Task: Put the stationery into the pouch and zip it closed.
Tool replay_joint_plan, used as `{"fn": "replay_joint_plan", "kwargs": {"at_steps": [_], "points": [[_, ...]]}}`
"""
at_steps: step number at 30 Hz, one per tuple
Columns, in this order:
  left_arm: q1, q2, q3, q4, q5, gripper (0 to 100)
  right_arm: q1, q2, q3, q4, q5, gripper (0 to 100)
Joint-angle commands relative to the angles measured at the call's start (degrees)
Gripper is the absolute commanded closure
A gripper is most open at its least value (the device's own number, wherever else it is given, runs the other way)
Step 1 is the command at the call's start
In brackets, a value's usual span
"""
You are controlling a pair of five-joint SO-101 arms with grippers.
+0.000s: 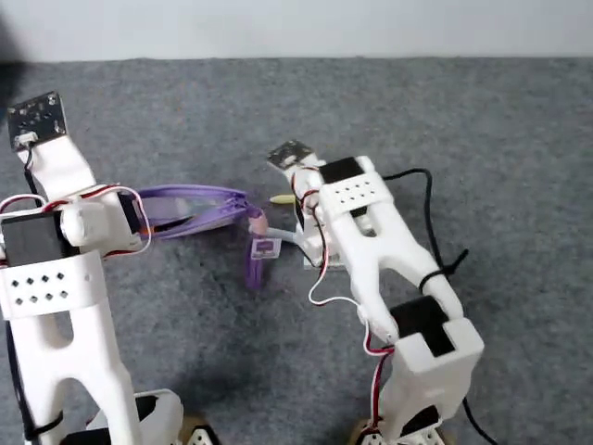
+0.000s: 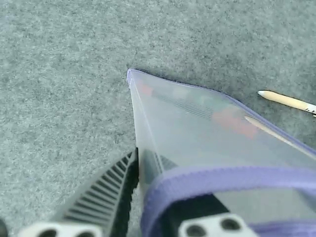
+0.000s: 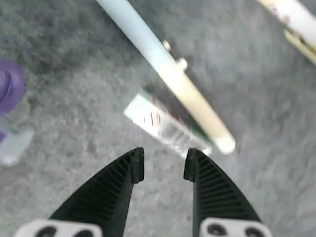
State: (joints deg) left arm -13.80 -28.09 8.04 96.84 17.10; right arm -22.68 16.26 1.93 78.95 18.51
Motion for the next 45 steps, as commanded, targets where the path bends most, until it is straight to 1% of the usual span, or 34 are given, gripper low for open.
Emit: {"fn": "replay_joint_plan", "kwargs": {"at_steps": [1,7,10,20,28,29,33,36,37,39,43,44,45], "points": [[-0.35,-1.05,-3.47,0.18,0.70,99,-0.84,1.10,-2.99,-2.42,4.31,86.1],[-0.26,-1.05,-3.47,0.18,0.70,99,-0.75,4.88,-2.99,-6.64,8.79,86.1],[-0.09,-1.05,-3.47,0.18,0.70,99,-0.92,6.81,-2.99,-6.99,10.02,86.1],[0.00,-1.05,-3.30,0.18,0.70,99,-1.89,9.54,-2.64,-6.73,9.93,86.1],[0.09,-1.05,-3.30,0.26,0.70,99,-2.51,9.01,1.32,-6.55,9.76,86.0],[0.09,-1.05,-3.30,0.26,0.70,99,-2.42,9.01,1.14,-6.20,9.67,85.4],[0.09,-1.05,-3.30,0.26,0.70,99,-2.33,9.01,1.23,-5.49,9.58,77.1],[0.09,-1.05,-3.30,0.26,0.70,99,-2.51,9.01,1.23,-5.05,9.32,76.8],[0.09,-1.05,-3.30,0.26,0.70,99,-2.51,9.01,1.23,-5.05,8.44,77.3],[0.09,-1.05,-3.30,0.26,0.70,99,-2.33,9.01,1.23,-4.97,7.30,81.9],[0.09,-1.05,-3.30,0.26,0.70,99,-0.75,6.64,1.14,-3.74,7.12,97.2],[0.09,-1.05,-3.30,0.26,0.70,99,-0.57,5.32,1.14,-3.65,7.12,99.6],[0.09,-1.05,-3.30,0.35,0.70,99,0.13,3.65,1.14,-2.77,7.12,98.7]]}}
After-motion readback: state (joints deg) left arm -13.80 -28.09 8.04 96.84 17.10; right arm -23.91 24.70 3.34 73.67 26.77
